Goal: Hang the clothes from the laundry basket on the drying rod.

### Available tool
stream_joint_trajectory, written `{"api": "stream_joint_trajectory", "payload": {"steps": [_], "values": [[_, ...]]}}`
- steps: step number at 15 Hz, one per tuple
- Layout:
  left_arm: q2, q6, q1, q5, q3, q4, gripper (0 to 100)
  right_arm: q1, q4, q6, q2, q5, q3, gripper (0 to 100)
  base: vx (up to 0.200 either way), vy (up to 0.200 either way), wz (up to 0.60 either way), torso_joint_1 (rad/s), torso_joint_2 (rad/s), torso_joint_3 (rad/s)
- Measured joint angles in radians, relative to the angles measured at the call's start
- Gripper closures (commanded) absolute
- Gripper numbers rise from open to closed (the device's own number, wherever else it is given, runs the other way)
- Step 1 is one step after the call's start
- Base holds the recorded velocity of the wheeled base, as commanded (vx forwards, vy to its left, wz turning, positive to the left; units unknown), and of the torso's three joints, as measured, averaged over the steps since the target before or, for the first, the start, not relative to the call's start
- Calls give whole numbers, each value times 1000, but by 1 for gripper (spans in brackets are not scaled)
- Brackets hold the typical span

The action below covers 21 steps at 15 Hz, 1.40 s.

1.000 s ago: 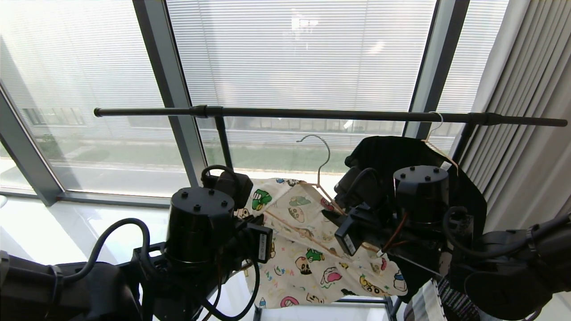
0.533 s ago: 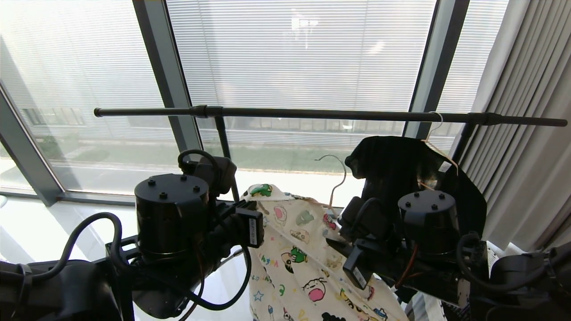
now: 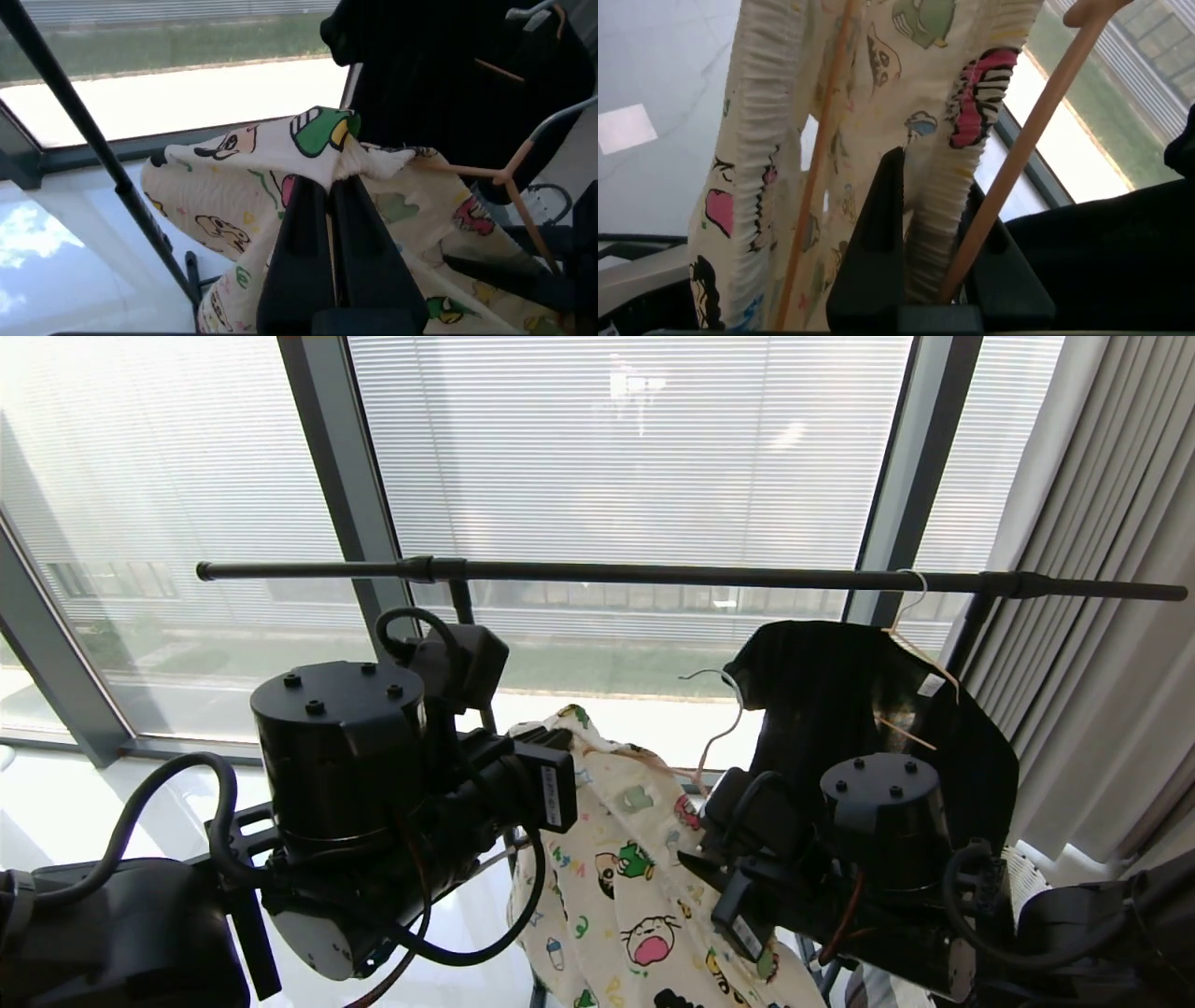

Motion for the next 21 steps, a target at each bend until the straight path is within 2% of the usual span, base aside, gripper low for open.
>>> {"api": "stream_joint_trajectory", "payload": {"steps": [5,7,10,14,18,21], "values": [[10,-73,-116,1,-22,0,100,2,-34,25,39,-21,-22,100,0,0,0,0,0,0],[21,-79,-135,2,-29,0,100,2,-35,37,56,-56,-44,100,0,0,0,0,0,0],[24,-93,-137,3,-31,0,100,1,-35,38,72,-71,-46,100,0,0,0,0,0,0],[12,-92,-64,1,-24,2,100,-23,-36,38,77,-120,-19,100,0,0,0,0,0,0],[3,-77,46,-3,-20,2,100,-40,-36,36,64,-122,34,100,0,0,0,0,0,0],[0,-61,69,-20,-20,2,100,-42,-37,30,49,-122,71,100,0,0,0,0,0,0]]}}
